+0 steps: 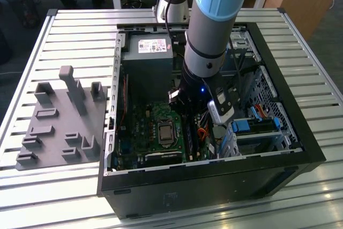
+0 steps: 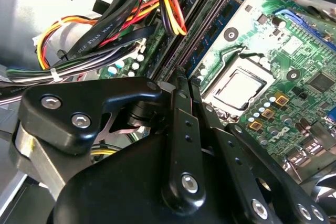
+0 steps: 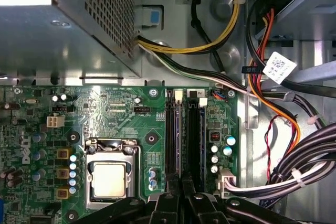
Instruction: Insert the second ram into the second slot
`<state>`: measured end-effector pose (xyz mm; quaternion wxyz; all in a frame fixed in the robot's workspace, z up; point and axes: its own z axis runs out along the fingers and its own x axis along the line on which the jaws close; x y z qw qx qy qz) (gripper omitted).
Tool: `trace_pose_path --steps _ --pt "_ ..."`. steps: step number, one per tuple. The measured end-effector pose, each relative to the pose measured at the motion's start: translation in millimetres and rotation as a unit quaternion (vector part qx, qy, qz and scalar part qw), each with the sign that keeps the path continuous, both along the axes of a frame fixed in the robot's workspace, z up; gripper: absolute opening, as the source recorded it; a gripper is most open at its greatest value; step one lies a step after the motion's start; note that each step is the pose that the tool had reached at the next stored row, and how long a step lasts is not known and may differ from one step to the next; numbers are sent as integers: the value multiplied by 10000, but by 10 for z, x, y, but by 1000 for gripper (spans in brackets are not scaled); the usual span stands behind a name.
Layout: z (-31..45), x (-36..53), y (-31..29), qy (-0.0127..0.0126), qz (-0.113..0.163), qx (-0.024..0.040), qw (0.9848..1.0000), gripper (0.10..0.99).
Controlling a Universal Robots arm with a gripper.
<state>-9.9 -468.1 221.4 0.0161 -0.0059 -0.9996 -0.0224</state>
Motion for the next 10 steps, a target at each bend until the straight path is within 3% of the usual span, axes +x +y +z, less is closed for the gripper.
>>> trace_pose_path --steps 10 --pt "-18 0 1 3 -3 2 10000 137"
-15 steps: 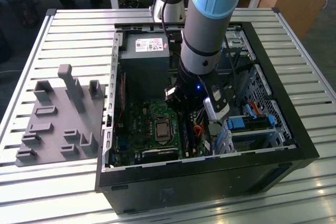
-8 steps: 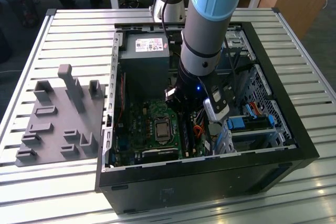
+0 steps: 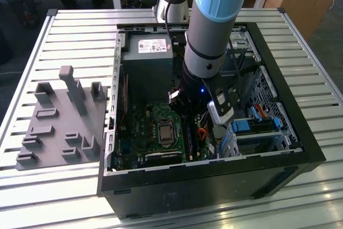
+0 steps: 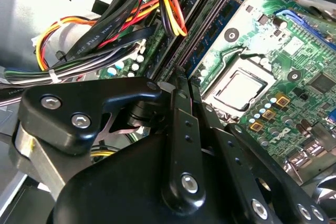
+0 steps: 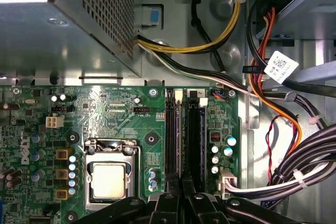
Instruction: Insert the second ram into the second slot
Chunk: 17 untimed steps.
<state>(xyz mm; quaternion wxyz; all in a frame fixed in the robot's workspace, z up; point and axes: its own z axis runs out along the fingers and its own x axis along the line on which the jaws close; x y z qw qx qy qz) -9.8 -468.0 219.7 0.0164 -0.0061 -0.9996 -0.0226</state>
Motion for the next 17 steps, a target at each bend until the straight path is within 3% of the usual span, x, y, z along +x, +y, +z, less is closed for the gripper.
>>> trace_pose_path --steps 17 --pt "-40 -3 2 2 -17 -2 10000 137"
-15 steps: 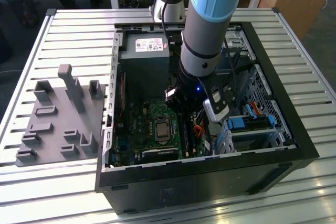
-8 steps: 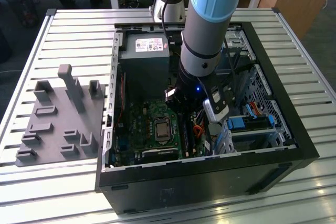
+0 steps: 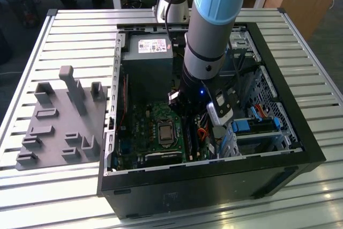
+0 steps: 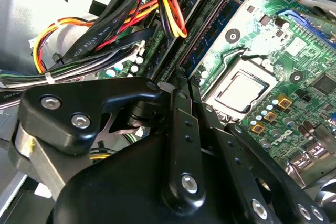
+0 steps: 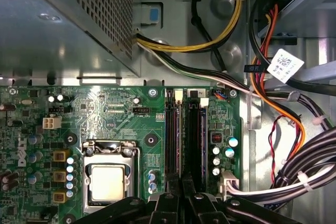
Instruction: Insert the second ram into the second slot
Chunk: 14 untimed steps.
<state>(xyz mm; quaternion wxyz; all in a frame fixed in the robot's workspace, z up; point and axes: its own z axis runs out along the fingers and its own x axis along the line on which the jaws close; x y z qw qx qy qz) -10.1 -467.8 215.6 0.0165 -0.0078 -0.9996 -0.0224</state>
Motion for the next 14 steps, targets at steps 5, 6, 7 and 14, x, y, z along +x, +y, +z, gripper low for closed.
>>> trace_pose_path --steps 5,6,7,14 --pt "-14 0 0 2 0 -1 10000 137" --pt "-15 0 0 1 0 0 10000 137" --pt "-15 0 0 1 0 0 10000 137" --pt "-16 0 0 1 0 0 10000 149"
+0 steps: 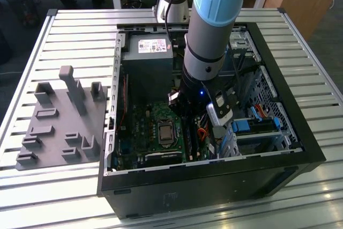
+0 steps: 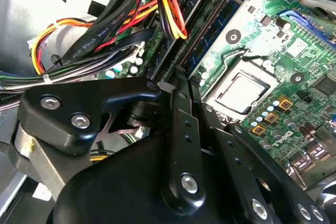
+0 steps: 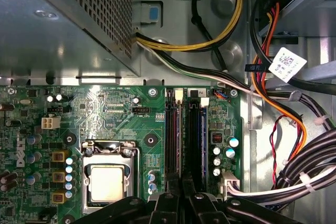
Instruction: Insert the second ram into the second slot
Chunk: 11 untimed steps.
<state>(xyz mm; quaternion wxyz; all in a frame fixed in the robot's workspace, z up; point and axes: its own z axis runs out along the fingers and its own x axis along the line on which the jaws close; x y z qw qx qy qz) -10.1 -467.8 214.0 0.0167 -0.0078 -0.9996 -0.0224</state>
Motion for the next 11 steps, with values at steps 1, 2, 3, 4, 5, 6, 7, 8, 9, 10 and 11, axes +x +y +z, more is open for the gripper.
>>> trace_pose_path --steps 1,2,3,4,5,6,7,8,9,10,11 --pt "0 0 0 0 0 0 10000 149" --pt "0 0 0 0 0 0 10000 149" --pt "0 0 0 0 0 0 10000 208" --pt "0 0 0 0 0 0 10000 208" --pt "0 0 0 0 0 0 10000 208" --pt "-1 0 0 0 0 0 10000 208" --pt "1 0 0 0 0 0 10000 208" --pt "8 0 0 0 0 0 10000 208" --pt "23 0 0 0 0 1 10000 208" --pt "47 0 0 0 0 0 10000 208" --pt "61 0 0 0 0 0 10000 208"
